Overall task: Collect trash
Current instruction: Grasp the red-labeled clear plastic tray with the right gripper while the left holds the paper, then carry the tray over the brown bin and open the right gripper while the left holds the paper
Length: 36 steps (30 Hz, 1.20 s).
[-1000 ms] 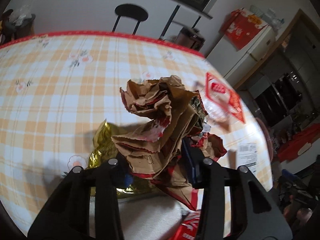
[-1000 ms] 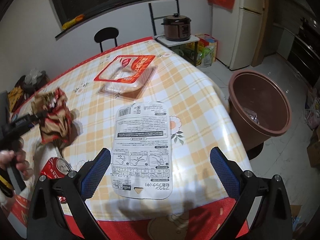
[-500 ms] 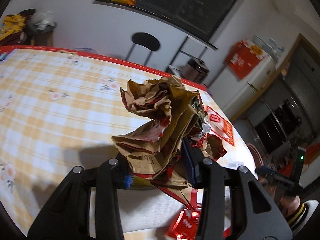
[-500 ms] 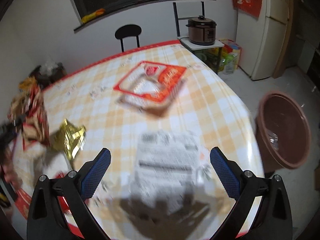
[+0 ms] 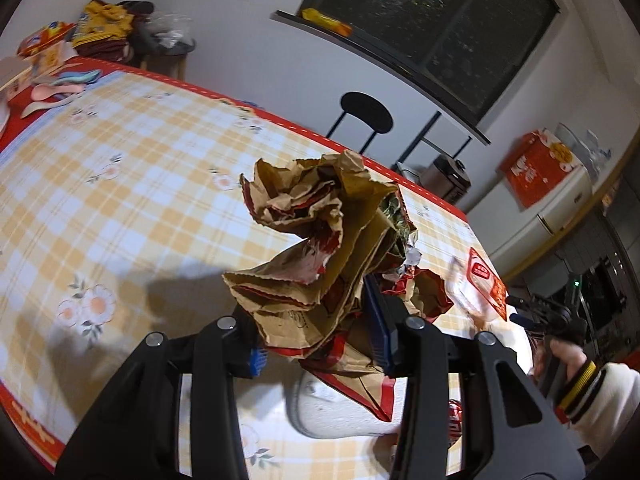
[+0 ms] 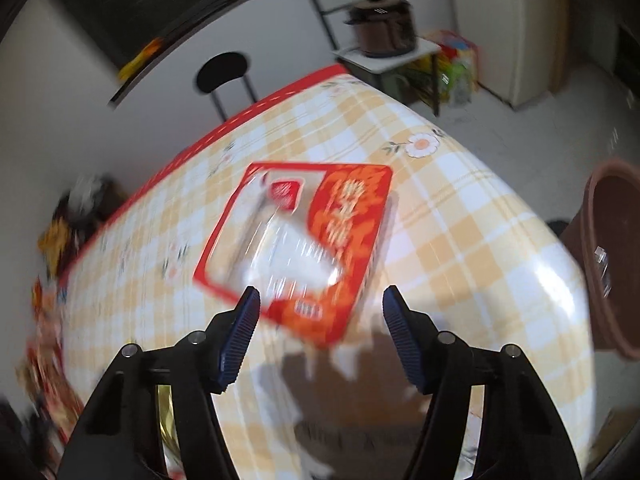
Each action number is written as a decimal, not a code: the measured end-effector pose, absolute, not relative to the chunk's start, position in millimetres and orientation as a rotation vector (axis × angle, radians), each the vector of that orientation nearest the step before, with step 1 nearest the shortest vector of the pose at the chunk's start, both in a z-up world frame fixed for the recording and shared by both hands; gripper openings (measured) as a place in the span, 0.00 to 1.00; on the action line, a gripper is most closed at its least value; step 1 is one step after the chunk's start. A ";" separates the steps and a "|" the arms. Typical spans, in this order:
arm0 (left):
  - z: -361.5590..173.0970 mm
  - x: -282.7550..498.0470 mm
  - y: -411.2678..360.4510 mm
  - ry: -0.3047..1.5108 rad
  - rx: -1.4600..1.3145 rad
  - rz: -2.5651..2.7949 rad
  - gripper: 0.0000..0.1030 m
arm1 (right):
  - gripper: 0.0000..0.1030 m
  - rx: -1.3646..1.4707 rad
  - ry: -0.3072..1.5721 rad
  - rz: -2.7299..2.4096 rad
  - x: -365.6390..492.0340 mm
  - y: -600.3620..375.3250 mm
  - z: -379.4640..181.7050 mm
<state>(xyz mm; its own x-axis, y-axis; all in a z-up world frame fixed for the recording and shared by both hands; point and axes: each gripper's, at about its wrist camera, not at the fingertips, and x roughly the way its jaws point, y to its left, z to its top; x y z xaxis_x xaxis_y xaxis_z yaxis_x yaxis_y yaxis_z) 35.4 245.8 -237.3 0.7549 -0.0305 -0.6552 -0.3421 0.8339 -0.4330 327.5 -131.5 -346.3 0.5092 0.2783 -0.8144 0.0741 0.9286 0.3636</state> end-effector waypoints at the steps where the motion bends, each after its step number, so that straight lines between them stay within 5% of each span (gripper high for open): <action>1: -237.3 33.8 246.5 0.703 -0.572 0.186 0.41 | 0.62 0.400 1.044 0.100 334.8 -132.1 -350.4; 15: -251.0 11.4 251.6 0.715 -0.603 0.214 0.41 | 0.52 0.409 1.155 -0.029 361.3 -122.7 -383.8; 21: -254.8 15.3 247.8 0.718 -0.613 0.200 0.41 | 0.23 0.426 1.175 0.003 353.0 -119.7 -386.5; 36: -245.1 15.9 240.7 0.695 -0.616 0.165 0.41 | 0.21 0.503 1.084 0.176 307.6 -98.5 -345.0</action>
